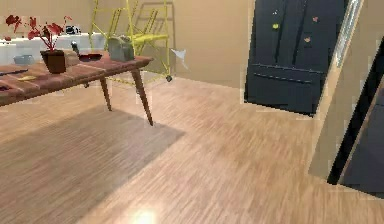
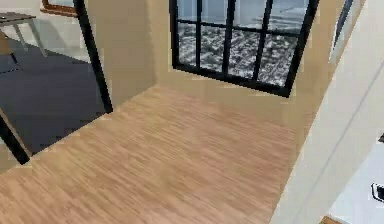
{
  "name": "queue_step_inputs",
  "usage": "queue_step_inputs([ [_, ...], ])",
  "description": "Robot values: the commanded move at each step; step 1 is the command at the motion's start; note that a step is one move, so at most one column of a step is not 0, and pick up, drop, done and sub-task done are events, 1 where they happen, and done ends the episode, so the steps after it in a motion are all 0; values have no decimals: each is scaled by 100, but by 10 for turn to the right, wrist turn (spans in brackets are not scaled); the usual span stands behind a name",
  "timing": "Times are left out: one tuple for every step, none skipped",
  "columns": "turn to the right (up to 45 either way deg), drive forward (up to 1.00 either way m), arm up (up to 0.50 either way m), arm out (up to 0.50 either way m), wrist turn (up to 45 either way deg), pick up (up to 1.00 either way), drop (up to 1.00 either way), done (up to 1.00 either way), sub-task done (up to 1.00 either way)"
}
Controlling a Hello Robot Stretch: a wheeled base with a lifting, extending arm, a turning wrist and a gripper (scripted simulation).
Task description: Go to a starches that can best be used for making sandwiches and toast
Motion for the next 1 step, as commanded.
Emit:
queue_step_inputs([
  [0, 100, 0, 0, 0, 0, 0, 0, 0],
])
